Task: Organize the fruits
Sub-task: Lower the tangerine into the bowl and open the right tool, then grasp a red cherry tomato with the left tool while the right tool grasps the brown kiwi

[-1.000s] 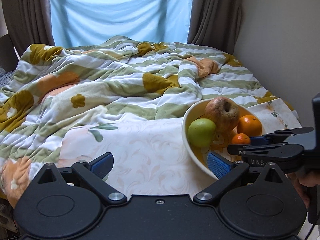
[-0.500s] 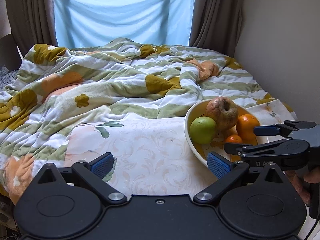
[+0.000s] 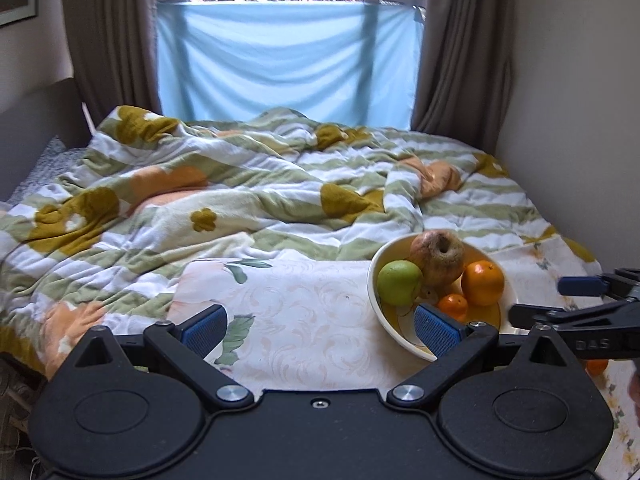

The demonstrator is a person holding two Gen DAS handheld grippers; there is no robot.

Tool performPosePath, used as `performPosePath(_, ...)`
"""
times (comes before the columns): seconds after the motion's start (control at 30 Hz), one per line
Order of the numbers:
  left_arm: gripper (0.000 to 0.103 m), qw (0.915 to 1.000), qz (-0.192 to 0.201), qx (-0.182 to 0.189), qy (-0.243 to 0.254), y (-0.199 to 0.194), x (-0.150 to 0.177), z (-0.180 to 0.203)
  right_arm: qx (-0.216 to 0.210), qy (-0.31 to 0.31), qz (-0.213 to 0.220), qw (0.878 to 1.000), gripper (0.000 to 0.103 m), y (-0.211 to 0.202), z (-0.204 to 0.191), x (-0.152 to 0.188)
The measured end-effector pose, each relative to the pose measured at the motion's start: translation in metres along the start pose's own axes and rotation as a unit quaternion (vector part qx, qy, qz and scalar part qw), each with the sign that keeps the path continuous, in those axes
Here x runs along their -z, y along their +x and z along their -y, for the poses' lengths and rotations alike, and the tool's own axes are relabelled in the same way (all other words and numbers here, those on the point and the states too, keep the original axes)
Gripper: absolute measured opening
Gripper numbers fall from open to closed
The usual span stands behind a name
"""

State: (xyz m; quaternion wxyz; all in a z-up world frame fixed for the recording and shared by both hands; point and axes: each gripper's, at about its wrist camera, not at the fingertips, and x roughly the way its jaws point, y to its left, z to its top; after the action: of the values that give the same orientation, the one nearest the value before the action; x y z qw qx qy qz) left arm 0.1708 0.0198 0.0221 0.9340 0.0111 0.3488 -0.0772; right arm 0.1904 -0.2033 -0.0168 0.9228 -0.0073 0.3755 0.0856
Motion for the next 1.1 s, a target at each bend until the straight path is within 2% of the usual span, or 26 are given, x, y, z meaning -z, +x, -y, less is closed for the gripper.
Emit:
performPosePath(0.37, 0.102, 0.9984, 0.038, -0.027, -0.032, -0.057, 0.021, 0.026, 0.009, 0.0, 0.035, 0.999, 0.099, -0.077, 0.036, 0.017)
performPosePath(0.7, 0.102, 0.9967, 0.047, -0.045, -0.049, -0.091, 0.051, 0.053, 0.002, -0.018, 0.052, 0.999, 0.099, -0.13, 0.061, 0.043)
performPosePath(0.87, 0.102, 0.9966, 0.033, -0.052, -0.055, -0.086, 0.069, 0.061, -0.007, -0.012, 0.05, 0.999, 0.1, -0.136, 0.072, 0.057)
performPosePath(1.1, 0.101, 0.9971, -0.001, -0.049, -0.057, -0.047, 0.1, 0.064, 0.009, -0.009, 0.032, 0.999, 0.1, -0.109, 0.087, 0.079)
